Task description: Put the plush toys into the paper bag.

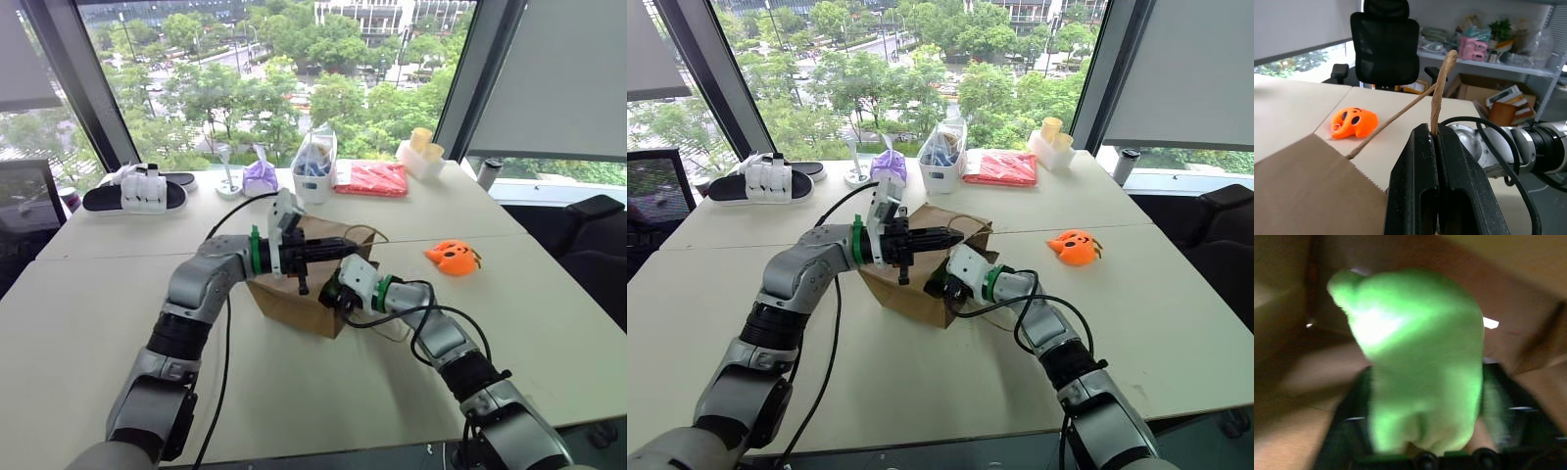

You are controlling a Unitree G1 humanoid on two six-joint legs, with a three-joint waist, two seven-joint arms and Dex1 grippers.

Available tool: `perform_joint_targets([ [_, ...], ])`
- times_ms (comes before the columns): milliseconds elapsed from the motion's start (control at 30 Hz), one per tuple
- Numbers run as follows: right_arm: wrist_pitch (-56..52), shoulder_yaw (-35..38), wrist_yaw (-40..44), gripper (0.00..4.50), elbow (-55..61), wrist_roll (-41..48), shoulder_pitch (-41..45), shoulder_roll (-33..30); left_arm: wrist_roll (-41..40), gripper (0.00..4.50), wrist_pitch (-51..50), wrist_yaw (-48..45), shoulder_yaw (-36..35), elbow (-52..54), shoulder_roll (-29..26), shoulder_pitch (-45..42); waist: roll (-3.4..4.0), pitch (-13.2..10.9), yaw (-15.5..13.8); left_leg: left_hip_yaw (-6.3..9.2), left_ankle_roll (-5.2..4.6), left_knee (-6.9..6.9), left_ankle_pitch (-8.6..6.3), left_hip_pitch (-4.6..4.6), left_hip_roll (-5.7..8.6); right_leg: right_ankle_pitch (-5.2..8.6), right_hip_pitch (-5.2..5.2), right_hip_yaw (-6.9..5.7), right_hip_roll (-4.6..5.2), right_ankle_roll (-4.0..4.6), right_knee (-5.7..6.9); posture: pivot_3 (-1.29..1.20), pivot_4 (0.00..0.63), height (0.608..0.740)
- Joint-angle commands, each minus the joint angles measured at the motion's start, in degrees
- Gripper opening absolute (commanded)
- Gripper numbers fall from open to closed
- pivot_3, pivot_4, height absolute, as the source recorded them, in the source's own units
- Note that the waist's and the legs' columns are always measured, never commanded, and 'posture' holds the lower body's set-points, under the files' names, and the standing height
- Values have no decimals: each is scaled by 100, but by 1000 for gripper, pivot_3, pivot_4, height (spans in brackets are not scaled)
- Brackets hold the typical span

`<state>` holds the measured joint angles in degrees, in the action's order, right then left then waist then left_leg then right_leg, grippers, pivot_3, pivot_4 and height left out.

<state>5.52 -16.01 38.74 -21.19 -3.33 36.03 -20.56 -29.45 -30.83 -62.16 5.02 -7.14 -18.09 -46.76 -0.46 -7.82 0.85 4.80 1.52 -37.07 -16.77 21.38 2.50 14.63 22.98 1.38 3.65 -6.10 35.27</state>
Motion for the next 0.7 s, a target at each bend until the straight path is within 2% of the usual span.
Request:
perform_joint_targets([
  [33,-88,528,-235,4431,938,172,-367,-216,-72,0,110,42,-192,45,-27,-84,0,0,-23,1,0,0,0,2,0,0,2,0,1,0,2,0,150,740],
  [200,-1753,1697,-203,4431,3285,1656,-1628,-496,-84,0,131,142,-275,-46,16,-111,0,0,-27,6,-1,1,-1,8,3,0,-1,0,3,0,0,0,150,740],
  [267,-2285,2082,-372,4431,3839,2064,-1890,-535,-125,0,99,183,-330,-71,52,-135,0,0,-22,4,-4,2,-2,7,3,0,-4,1,3,0,0,0,150,740],
  [333,-2820,2792,-883,4431,4090,2519,-1992,-446,-196,0,57,254,-409,-82,114,-170,0,0,-10,1,-30,0,-17,0,2,0,-4,3,3,0,-5,0,150,740],
  [400,-3038,3174,-1456,4431,3754,2285,-1950,-497,-233,0,39,311,-444,-58,164,-175,-1,0,-27,3,-31,-1,-17,-2,-1,0,-8,3,1,0,-4,0,150,740],
  [500,-3057,2910,-2146,4431,2567,1374,-1574,-712,-240,0,45,366,-398,36,222,-109,-2,1,-14,1,-31,-4,-17,-11,0,0,-19,3,0,0,-5,0,150,740],
  [700,-2558,2699,-3178,4431,-192,600,-196,-657,-210,0,80,459,-392,126,337,-18,1,0,15,-15,-1,6,0,-5,-4,0,4,9,-1,1,3,0,150,740],
])
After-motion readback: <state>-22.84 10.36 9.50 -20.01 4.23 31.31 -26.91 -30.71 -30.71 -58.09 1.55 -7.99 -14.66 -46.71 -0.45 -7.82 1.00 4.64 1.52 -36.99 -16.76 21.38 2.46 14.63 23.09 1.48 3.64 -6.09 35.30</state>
